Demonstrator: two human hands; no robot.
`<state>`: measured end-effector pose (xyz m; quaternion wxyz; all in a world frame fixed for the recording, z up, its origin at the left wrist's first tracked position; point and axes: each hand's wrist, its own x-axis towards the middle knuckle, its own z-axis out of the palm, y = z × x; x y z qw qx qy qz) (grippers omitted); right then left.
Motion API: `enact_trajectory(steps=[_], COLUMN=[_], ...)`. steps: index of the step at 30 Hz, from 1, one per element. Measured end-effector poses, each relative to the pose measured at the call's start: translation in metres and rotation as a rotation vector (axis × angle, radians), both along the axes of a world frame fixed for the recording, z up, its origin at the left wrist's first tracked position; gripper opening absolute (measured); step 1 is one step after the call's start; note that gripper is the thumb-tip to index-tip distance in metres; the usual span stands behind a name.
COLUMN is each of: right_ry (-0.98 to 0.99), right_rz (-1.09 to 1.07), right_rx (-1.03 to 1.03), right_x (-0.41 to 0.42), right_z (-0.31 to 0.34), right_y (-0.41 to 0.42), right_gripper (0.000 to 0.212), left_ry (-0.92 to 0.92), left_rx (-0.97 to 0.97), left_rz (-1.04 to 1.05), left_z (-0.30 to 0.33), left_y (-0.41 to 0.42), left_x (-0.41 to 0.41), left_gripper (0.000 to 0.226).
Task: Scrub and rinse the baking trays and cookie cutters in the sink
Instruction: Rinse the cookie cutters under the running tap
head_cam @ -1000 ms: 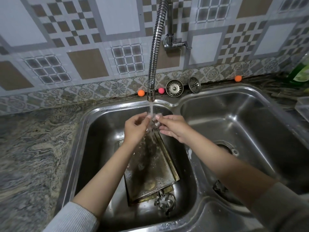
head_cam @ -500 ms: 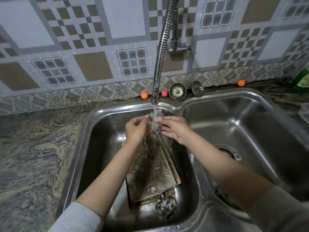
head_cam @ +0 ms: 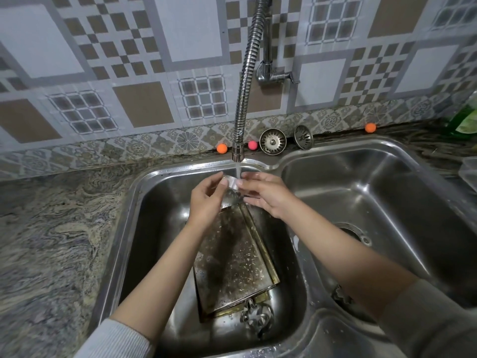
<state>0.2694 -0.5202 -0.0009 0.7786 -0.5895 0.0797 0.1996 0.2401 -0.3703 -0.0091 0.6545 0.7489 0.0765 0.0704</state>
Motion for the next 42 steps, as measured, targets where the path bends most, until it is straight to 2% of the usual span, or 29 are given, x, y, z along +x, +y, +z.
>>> enact_trajectory(steps=[3, 5, 8, 12, 16, 21, 28, 34, 38, 40, 42], right_ry=[-0.07, -0.154, -0.287, -0.413, -0.566, -0.651, -0.806, -0.73, -0.439, -0.29, -0.235], right_rz=[0.079, 0.108, 0.093, 0.126, 0.084, 0.068, 0.202, 0.261, 0.295, 0.38, 0.513], right_rx=[-0.008, -0.099, -0.275, -0.39, -0.516, -0.624, -0.914, -1.11, -1.171, -1.223, -1.335], right_x=[-0.003, -0.005, -0.006, -0.009, -0.018, -0.018, -0.007, -0.023, -0.056, -0.072, -0.089], right_z=[0.004, 0.005, 0.004, 0.0, 0.0, -0.002, 0.02, 0.026, 0.01, -0.008, -0.03], right_y=[0.007, 0.01, 0.014, 0.007, -0.006, -0.02, -0.041, -0.094, -0.16, -0.187, -0.2], right_gripper=[0.03, 0.033, 0.052, 0.048, 0.054, 0.066, 0.081, 0.062, 0.053, 0.052, 0.047], left_ry=[-0.058, -0.084, -0.106, -0.106, -0.081, -0.072, -0.074, -0.037, 0.057, 0.153, 0.2], left_rx=[0.047, 0.093, 0.121, 0.119, 0.073, 0.019, -0.018, 0.061, 0.183, 0.263, 0.455], left_rz=[-0.022, -0.048, -0.076, -0.094, -0.125, -0.159, -0.183, -0.298, -0.317, -0.471, -0.709], left_z=[-0.001, -0.002, -0.001, -0.003, -0.006, -0.009, 0.006, -0.012, -0.04, -0.057, -0.076], left_y=[0.01, 0.018, 0.025, 0.025, 0.014, 0.0, -0.015, -0.025, -0.027, -0.025, -0.021], left_x=[-0.007, -0.012, -0.019, -0.023, -0.025, -0.019, 0.0, -0.005, -0.023, -0.039, -0.055], left_gripper=[0.03, 0.033, 0.039, 0.042, 0.053, 0.055, 0.051, 0.032, 0.024, 0.026, 0.031])
